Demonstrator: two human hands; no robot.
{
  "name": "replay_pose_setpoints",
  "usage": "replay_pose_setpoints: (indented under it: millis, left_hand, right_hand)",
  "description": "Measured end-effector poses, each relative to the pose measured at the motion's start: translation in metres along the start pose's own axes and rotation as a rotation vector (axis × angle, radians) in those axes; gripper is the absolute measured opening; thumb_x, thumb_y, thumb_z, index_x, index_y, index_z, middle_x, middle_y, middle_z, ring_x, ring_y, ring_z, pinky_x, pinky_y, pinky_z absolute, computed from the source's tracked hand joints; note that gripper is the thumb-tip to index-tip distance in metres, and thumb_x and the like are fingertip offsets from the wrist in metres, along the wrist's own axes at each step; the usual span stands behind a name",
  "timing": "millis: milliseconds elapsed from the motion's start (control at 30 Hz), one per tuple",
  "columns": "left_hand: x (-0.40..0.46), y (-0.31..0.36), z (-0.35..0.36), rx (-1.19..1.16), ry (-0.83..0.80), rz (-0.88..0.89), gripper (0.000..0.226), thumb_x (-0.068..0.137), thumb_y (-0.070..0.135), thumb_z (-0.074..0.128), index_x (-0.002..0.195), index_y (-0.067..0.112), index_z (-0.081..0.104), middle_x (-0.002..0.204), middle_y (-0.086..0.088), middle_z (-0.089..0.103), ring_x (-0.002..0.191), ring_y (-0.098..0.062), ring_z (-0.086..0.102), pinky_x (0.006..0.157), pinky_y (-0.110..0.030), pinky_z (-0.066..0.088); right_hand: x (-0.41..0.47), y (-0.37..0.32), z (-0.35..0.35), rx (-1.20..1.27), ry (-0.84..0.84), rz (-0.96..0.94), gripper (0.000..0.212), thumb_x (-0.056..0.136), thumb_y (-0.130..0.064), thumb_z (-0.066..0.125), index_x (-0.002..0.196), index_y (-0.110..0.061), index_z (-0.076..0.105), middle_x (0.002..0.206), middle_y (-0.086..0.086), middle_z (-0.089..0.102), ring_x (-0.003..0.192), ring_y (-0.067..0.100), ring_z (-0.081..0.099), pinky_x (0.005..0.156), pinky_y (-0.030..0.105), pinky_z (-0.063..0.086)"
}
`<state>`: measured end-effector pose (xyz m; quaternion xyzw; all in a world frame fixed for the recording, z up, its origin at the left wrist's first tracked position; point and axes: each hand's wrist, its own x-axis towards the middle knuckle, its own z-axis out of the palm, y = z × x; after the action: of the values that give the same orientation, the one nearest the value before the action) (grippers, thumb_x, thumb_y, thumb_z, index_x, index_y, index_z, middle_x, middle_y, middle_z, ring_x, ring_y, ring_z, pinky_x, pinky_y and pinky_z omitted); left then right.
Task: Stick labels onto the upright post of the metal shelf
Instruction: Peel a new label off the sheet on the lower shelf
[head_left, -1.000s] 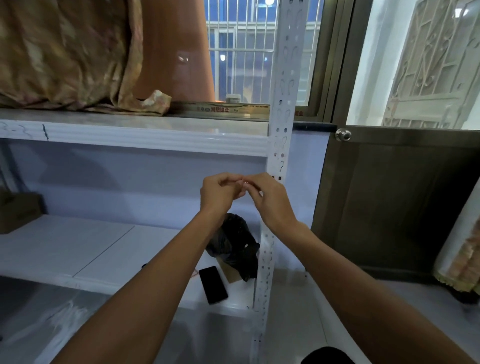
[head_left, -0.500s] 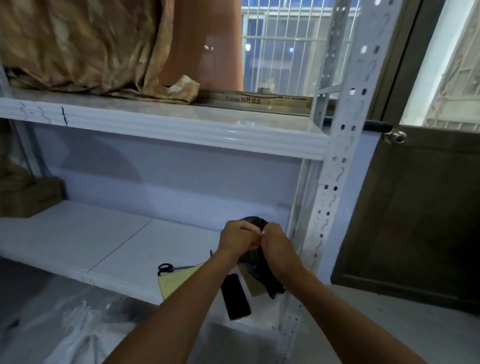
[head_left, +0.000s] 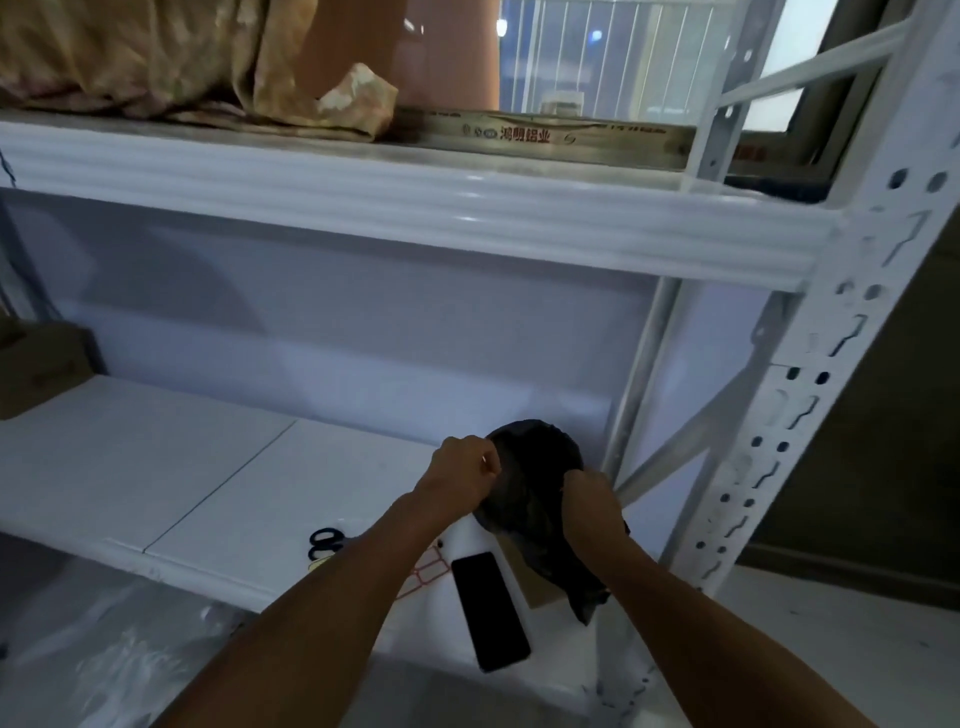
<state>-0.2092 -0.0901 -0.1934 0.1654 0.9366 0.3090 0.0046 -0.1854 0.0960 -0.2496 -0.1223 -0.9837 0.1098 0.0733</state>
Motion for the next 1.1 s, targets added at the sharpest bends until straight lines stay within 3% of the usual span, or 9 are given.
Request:
replay_pose_setpoints:
  millis: [133,300,400,500,633,767,933,1100]
  left_hand:
    - [0.006,-0.023,0.016,0.017,-0.026,-0.039,0.016,0.089,0.006,0.061,0.095,0.013,0.075,0.107,-0.006,0.073,0.101,-0.025,0.067,0.078,-0.022,0.047]
    - [0.0,-0.042,0.022,0.03,-0.031,-0.072,0.013,0.091,0.013,0.063,0.095,0.013,0.076,0.108,-0.009,0.073,0.101,-0.028,0.067,0.089,-0.033,0.055]
    - [-0.01,-0.051,0.017,0.023,-0.027,-0.083,0.012,0.091,0.015,0.063,0.092,0.017,0.075,0.103,-0.01,0.074,0.095,-0.028,0.07,0.088,-0.038,0.058]
    - [-0.02,-0.053,0.002,0.02,0.023,-0.095,0.012,0.092,0.02,0.061,0.092,0.022,0.073,0.105,-0.009,0.073,0.097,-0.03,0.069,0.091,-0.043,0.058]
    - [-0.034,-0.052,-0.023,0.0,0.097,-0.092,0.015,0.089,0.015,0.06,0.085,0.025,0.071,0.101,-0.009,0.074,0.094,-0.032,0.069,0.088,-0.043,0.058]
    - [-0.048,-0.064,-0.042,-0.005,0.138,-0.092,0.011,0.088,0.015,0.063,0.086,0.023,0.071,0.098,-0.008,0.075,0.091,-0.032,0.07,0.086,-0.045,0.059]
    - [-0.06,-0.099,-0.041,0.0,0.131,-0.115,0.008,0.09,0.017,0.066,0.091,0.021,0.072,0.101,-0.007,0.075,0.093,-0.029,0.07,0.088,-0.045,0.059]
    - [-0.064,-0.147,-0.021,-0.003,0.104,-0.142,0.008,0.091,0.018,0.069,0.097,0.021,0.073,0.104,-0.005,0.074,0.094,-0.026,0.07,0.088,-0.042,0.059]
  right_hand:
    - [0.011,0.005,0.013,-0.172,0.01,-0.094,0.008,0.096,-0.007,0.054,0.099,-0.013,0.059,0.11,0.007,0.062,0.111,0.024,0.053,0.101,0.031,0.04]
    - [0.006,0.003,0.017,-0.155,0.086,-0.131,0.015,0.098,-0.003,0.048,0.11,-0.009,0.056,0.118,0.014,0.055,0.108,0.031,0.055,0.096,0.038,0.047]
    - [0.0,-0.003,0.017,-0.138,0.125,-0.162,0.031,0.094,-0.005,0.054,0.124,-0.006,0.055,0.124,0.018,0.052,0.112,0.038,0.053,0.097,0.045,0.044]
    - [-0.006,-0.017,0.012,-0.116,0.182,-0.339,0.032,0.085,-0.002,0.061,0.117,-0.001,0.063,0.116,0.024,0.057,0.105,0.045,0.056,0.09,0.051,0.046]
    - [-0.021,-0.051,0.002,-0.15,0.174,-0.599,0.025,0.08,-0.007,0.061,0.104,0.001,0.067,0.109,0.022,0.062,0.101,0.041,0.058,0.08,0.047,0.05]
    - [-0.025,-0.077,0.012,-0.084,0.099,-0.587,0.025,0.076,-0.001,0.068,0.102,0.001,0.068,0.105,0.022,0.062,0.1,0.042,0.059,0.08,0.048,0.052]
    - [-0.029,-0.099,0.035,-0.099,-0.015,-0.614,0.03,0.092,-0.009,0.052,0.12,-0.002,0.061,0.119,0.019,0.056,0.114,0.036,0.051,0.101,0.045,0.042]
    - [-0.036,-0.114,0.076,-0.142,-0.189,-0.631,0.033,0.094,-0.01,0.051,0.125,-0.005,0.058,0.126,0.019,0.054,0.115,0.034,0.05,0.1,0.044,0.042]
